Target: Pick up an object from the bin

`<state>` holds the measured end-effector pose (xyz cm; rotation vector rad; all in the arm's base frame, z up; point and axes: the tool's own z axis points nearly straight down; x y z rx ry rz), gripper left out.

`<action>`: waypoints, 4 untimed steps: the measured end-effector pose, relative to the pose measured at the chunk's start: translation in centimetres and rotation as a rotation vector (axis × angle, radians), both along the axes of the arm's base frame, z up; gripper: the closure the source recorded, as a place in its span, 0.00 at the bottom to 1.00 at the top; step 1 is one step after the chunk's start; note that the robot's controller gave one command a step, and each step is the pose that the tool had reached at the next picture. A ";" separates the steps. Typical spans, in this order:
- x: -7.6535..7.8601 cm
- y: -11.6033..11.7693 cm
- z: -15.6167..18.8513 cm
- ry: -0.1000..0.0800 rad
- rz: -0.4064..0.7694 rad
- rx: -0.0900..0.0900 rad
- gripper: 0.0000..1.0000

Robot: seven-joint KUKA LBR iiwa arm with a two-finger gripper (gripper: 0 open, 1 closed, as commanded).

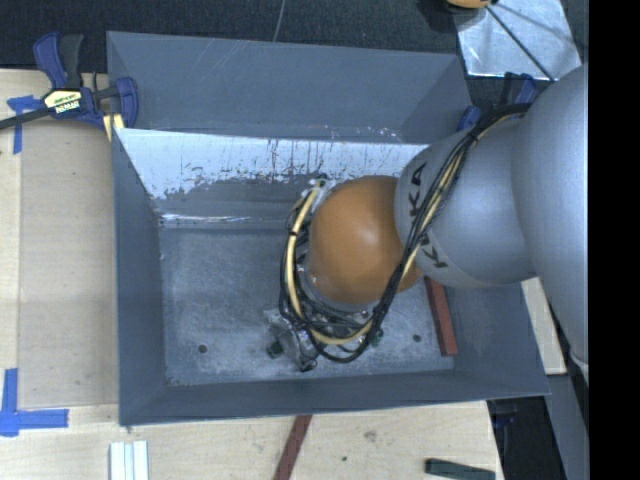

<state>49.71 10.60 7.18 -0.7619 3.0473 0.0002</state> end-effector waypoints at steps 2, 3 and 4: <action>1.5 -0.3 14.8 -0.002 0.045 0.001 1.00; -0.7 2.8 8.0 0.003 -0.162 0.000 0.00; -0.5 2.7 8.1 0.000 -0.164 0.001 0.00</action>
Offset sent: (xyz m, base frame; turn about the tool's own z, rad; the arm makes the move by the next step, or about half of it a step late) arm 0.0000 0.0000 0.0000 0.0000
